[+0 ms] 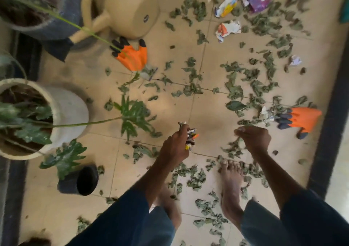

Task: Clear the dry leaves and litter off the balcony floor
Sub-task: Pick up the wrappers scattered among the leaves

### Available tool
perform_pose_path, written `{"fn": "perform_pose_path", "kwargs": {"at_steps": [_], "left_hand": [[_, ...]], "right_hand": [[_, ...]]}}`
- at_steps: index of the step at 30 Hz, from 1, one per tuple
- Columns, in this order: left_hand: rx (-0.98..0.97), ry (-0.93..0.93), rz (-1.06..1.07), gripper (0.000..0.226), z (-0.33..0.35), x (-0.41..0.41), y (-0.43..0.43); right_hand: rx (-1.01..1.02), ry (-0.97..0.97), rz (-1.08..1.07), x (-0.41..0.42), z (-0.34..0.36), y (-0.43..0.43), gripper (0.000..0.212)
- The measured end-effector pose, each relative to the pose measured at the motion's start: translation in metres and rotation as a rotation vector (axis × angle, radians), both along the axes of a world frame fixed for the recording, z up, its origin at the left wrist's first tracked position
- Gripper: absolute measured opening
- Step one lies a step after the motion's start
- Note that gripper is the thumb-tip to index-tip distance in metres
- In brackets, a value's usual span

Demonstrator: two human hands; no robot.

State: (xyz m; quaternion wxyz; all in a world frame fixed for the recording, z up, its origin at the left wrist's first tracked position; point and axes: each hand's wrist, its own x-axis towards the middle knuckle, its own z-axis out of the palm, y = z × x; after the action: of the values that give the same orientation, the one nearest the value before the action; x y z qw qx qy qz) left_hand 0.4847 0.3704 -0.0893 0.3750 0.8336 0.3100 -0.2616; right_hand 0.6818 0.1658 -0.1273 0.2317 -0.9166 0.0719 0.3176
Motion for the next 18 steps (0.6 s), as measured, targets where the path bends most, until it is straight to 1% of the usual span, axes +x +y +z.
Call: {"fn": "perform_pose_path", "kwargs": {"at_steps": [3,5,6,10,11,14,16,18], "left_hand": [[-0.030,-0.035,0.013,0.070,-0.008,0.038,-0.014],[-0.051,-0.078,0.023,0.065,-0.015,0.064,-0.025],[-0.062,-0.100,0.029,0.064,-0.019,0.076,-0.031],[-0.076,-0.129,0.039,0.060,-0.034,0.106,-0.050],[-0.081,-0.128,0.039,0.058,-0.039,0.109,-0.054],[-0.056,-0.100,0.021,0.055,-0.051,0.112,-0.062],[-0.047,-0.080,0.004,0.055,-0.056,0.108,-0.064],[-0.031,-0.052,0.007,0.055,-0.056,0.100,-0.064]], "right_hand": [[-0.048,-0.073,-0.012,0.038,-0.006,-0.034,0.026],[-0.109,-0.131,0.042,0.059,-0.013,-0.051,0.016],[-0.134,-0.159,0.066,0.069,-0.019,-0.057,0.016],[-0.156,-0.250,0.065,0.096,-0.045,-0.051,0.030],[-0.164,-0.234,0.071,0.098,-0.053,-0.048,0.035],[-0.187,-0.147,0.178,0.096,-0.083,-0.044,0.060],[-0.214,-0.126,0.183,0.095,-0.097,-0.047,0.062],[-0.238,-0.140,0.158,0.095,-0.099,-0.049,0.051]]}}
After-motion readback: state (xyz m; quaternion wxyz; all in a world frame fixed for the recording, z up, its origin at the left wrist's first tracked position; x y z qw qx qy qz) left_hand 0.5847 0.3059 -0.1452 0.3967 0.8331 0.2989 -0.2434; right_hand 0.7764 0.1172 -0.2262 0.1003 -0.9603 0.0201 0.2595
